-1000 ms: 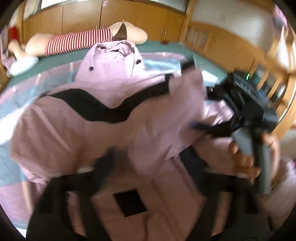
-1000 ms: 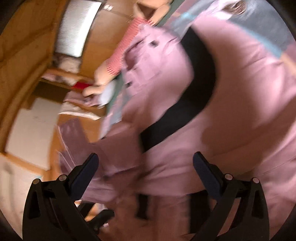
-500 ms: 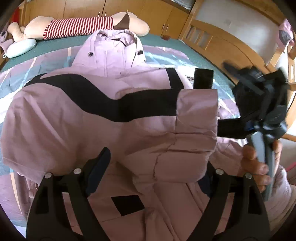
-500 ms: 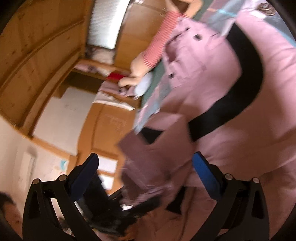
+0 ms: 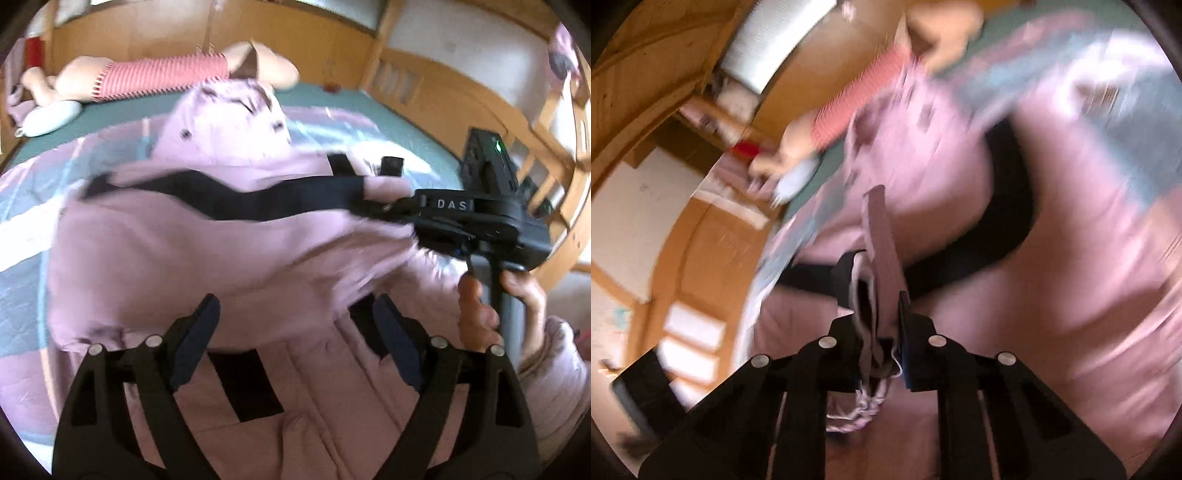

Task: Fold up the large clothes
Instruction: 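Fold the held sleeve across the jacket body with the left gripper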

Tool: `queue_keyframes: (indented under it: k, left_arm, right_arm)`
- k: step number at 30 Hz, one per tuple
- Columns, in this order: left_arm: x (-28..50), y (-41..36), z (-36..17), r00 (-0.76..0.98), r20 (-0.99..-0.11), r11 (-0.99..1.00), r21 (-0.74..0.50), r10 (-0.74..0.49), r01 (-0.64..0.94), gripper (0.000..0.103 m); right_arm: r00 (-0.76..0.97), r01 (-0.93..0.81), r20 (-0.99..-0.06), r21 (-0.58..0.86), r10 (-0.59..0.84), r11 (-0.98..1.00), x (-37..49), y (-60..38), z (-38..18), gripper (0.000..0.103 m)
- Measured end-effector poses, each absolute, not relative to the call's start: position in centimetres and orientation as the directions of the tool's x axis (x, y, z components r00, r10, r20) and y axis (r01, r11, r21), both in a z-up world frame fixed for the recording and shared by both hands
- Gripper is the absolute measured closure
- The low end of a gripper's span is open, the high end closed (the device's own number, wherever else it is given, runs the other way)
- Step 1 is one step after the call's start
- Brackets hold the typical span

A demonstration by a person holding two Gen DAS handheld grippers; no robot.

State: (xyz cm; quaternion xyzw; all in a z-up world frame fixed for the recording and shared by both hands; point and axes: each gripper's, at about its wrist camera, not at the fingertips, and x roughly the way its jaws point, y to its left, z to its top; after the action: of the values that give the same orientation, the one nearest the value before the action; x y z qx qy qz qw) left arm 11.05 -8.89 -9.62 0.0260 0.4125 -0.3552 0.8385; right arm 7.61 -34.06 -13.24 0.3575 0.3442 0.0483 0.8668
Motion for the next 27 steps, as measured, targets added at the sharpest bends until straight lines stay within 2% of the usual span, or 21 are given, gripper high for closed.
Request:
queue_keyframes:
  k: [2, 3, 4, 6, 7, 8, 10, 13, 15, 16, 17, 18, 20, 21, 24, 27]
  left_arm:
    - [11.1, -8.0, -9.0, 0.431, -0.696, 0.760, -0.256, -0.574, 0.598, 0.012]
    - [11.4, -7.3, -9.0, 0.449, -0.699, 0.777, -0.247, -0.557, 0.579, 0.012]
    - [11.8, -7.0, -9.1, 0.461, -0.704, 0.791, -0.238, -0.540, 0.563, 0.012]
    - [13.1, -5.9, -9.8, 0.482, -0.730, 0.837, -0.228, -0.485, 0.497, 0.012]
    - [13.9, -5.3, -10.2, 0.486, -0.744, 0.860, -0.234, -0.459, 0.454, 0.012]
    - [14.7, -4.7, -10.7, 0.486, -0.757, 0.879, -0.243, -0.436, 0.409, 0.012]
    - [16.5, -3.2, -12.0, 0.470, -0.785, 0.908, -0.277, -0.402, 0.315, 0.012]
    - [18.7, -1.2, -14.1, 0.414, -0.825, 0.922, -0.328, -0.385, 0.206, 0.012]
    - [19.7, -0.5, -15.1, 0.383, -0.838, 0.921, -0.348, -0.388, 0.172, 0.012]
    - [20.0, -0.3, -15.4, 0.383, -0.840, 0.923, -0.349, -0.384, 0.159, 0.012]
    - [20.2, -0.3, -15.7, 0.386, -0.846, 0.930, -0.338, -0.368, 0.145, 0.012]
    - [20.3, -0.5, -16.0, 0.389, -0.853, 0.937, -0.319, -0.349, 0.142, 0.012]
    - [20.2, -1.2, -16.3, 0.400, -0.869, 0.956, -0.252, -0.291, 0.149, 0.012]
    - [20.0, -1.9, -16.4, 0.411, -0.878, 0.967, -0.195, -0.247, 0.164, 0.011]
    - [19.7, -2.8, -16.6, 0.425, -0.883, 0.973, -0.129, -0.201, 0.191, 0.008]
    - [19.6, -2.8, -16.8, 0.414, -0.885, 0.969, -0.136, -0.212, 0.204, 0.007]
  right_arm:
    - [0.801, 0.242, -0.569, 0.592, 0.186, 0.769, 7.0, -36.4, -12.3, 0.086]
    - [0.801, 0.262, -0.577, 0.578, 0.160, 0.772, 7.0, -36.9, -12.6, 0.085]
    - [0.794, 0.289, -0.593, 0.560, 0.133, 0.776, 7.1, -37.3, -13.2, 0.079]
    - [0.761, 0.341, -0.639, 0.540, 0.111, 0.769, 7.7, -37.4, -14.6, 0.058]
    - [0.750, 0.352, -0.648, 0.561, 0.132, 0.749, 7.9, -37.4, -15.1, 0.033]
    - [0.743, 0.351, -0.648, 0.589, 0.166, 0.728, 8.3, -37.4, -15.6, 0.016]
    - [0.735, 0.316, -0.631, 0.641, 0.246, 0.699, 8.5, -37.1, -15.9, 0.012]
    - [0.687, 0.313, -0.682, 0.588, 0.250, 0.746, 8.9, -35.7, -15.9, 0.010]
    - [0.634, 0.292, -0.712, 0.582, 0.301, 0.759, 9.0, -34.5, -16.6, 0.010]
    - [0.607, 0.265, -0.715, 0.594, 0.347, 0.760, 8.9, -33.9, -17.0, 0.014]
    - [0.586, 0.235, -0.711, 0.608, 0.388, 0.759, 9.3, -33.0, -17.5, 0.031]
    - [0.564, 0.215, -0.725, 0.590, 0.395, 0.778, 9.7, -32.1, -17.7, 0.039]
    - [0.551, 0.186, -0.767, 0.498, 0.330, 0.847, 9.8, -30.2, -17.5, 0.067]
    - [0.557, 0.172, -0.768, 0.480, 0.317, 0.860, 9.9, -29.8, -17.2, 0.069]
    - [0.612, 0.159, -0.736, 0.472, 0.289, 0.867, 9.7, -29.9, -16.1, 0.075]
    - [0.684, 0.166, -0.701, 0.417, 0.200, 0.893, 9.0, -31.0, -14.5, 0.078]
